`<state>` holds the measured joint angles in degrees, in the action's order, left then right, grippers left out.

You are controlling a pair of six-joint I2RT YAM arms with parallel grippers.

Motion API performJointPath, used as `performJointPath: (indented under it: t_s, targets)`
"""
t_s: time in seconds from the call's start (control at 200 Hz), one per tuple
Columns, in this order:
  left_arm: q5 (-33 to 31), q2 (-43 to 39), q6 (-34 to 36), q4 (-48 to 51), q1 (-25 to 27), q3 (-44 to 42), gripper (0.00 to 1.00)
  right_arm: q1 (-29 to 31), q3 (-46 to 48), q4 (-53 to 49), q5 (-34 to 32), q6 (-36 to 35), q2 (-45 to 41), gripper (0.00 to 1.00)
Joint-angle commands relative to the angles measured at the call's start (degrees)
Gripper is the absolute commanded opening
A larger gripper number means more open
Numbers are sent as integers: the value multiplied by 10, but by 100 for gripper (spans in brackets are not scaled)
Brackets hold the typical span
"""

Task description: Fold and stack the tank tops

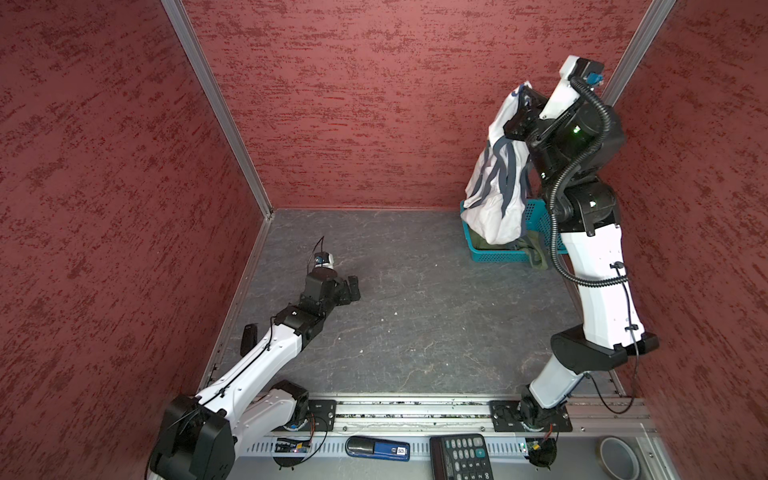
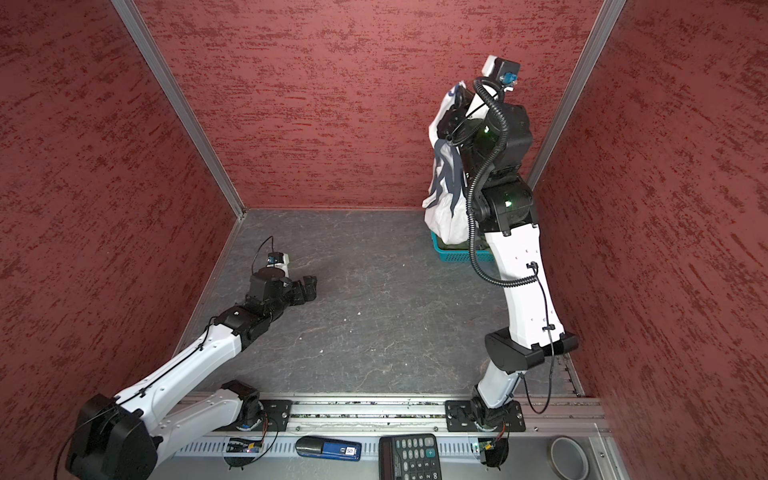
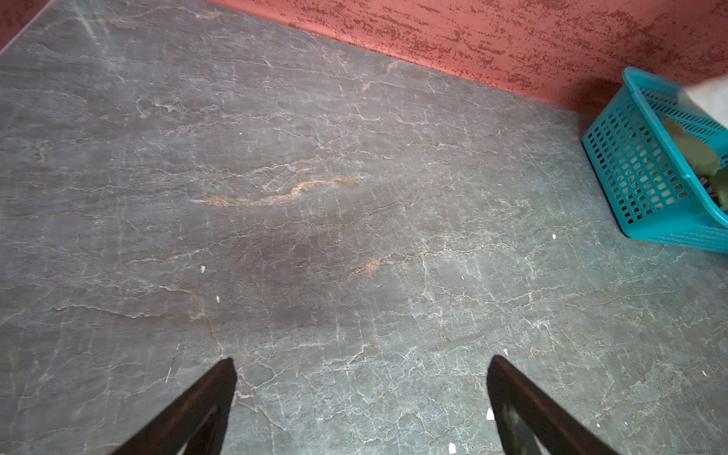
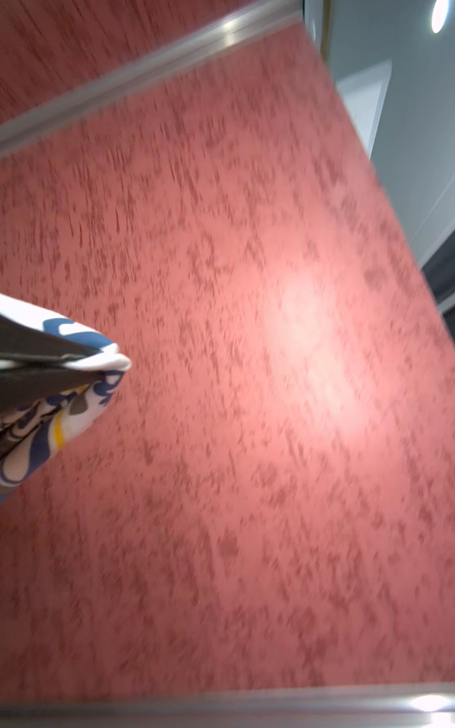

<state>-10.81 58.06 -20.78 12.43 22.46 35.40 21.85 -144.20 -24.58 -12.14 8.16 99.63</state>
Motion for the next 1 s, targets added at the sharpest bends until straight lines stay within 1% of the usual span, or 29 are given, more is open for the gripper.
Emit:
performJointPath:
  t_s: [0.0,0.065,0.155,0.24,0.291,0.316,0.351,0.356,0.376,0.386,0.446,0.461,0.471,0.481,0.496,0.506,0.526,0.531,0.556,0.561,0.571,0.576,0.601,0.636,0.676,0.721,0.791,0.902,0.997]
  targets:
    - [-25,-19,-3,-2,1,-10,100,54,-51,-30,22,-47,31,0]
    - [-39,-32,-6,1,1,-14,100,78,-47,-54,37,-47,41,0]
    - [-60,-54,-10,3,-1,-24,100,99,-30,-93,71,-28,57,0]
    - [-70,-73,-13,4,-4,-31,100,104,32,-109,119,4,59,0]
    - [-73,-81,-14,6,-6,-33,100,105,96,-100,139,20,50,0]
    - [-72,-84,-15,6,-7,-35,100,104,147,-88,143,27,40,0]
    - [-71,-85,-16,6,-9,-35,100,104,207,-67,139,35,27,0]
    - [-70,-85,-16,6,-9,-36,100,105,230,-59,135,38,20,0]
    - [-69,-85,-15,6,-10,-36,100,104,261,-44,131,42,11,0]
    - [-68,-85,-15,6,-11,-36,100,103,297,-28,126,46,3,0]
    - [-59,-79,-15,3,-13,-35,100,99,412,30,113,61,-31,0]
    - [-55,-76,-14,2,-14,-35,100,96,450,47,109,68,-41,6]
    - [-53,-74,-14,0,-14,-35,100,95,457,52,108,69,-42,8]
    - [-51,-71,-14,0,-15,-35,100,92,481,60,104,76,-48,14]
    - [-47,-68,-14,-1,-15,-34,100,90,494,65,101,80,-52,17]
    - [-44,-65,-14,-2,-15,-33,99,86,513,71,98,87,-56,22]
    - [-39,-60,-13,-3,-15,-32,100,83,531,74,95,93,-60,26]
    - [-38,-58,-13,-4,-15,-32,100,80,541,76,92,96,-62,30]
    - [-31,-50,-12,-7,-15,-30,100,74,563,79,88,104,-68,39]
    - [-29,-49,-12,-7,-15,-30,100,74,563,79,88,104,-68,39]
    - [-26,-45,-11,-8,-15,-29,100,72,572,80,86,106,-70,43]
    - [-24,-44,-11,-9,-15,-28,100,69,580,79,83,109,-72,48]
    - [-14,-34,-10,-12,-15,-26,100,65,598,79,73,112,-77,56]
    - [1,-20,-7,-14,-15,-21,99,60,619,75,61,113,-85,65]
    - [20,-1,-4,-16,-14,-14,100,57,639,70,55,109,-96,72]
    - [40,19,0,-16,-10,-5,100,57,657,62,49,104,-107,78]
    - [60,53,0,-1,8,22,99,56,683,45,38,104,-128,83]
    - [61,93,2,33,78,72,97,55,728,18,13,110,-161,84]
    - [47,137,1,73,149,135,97,55,788,22,-1,131,-221,84]
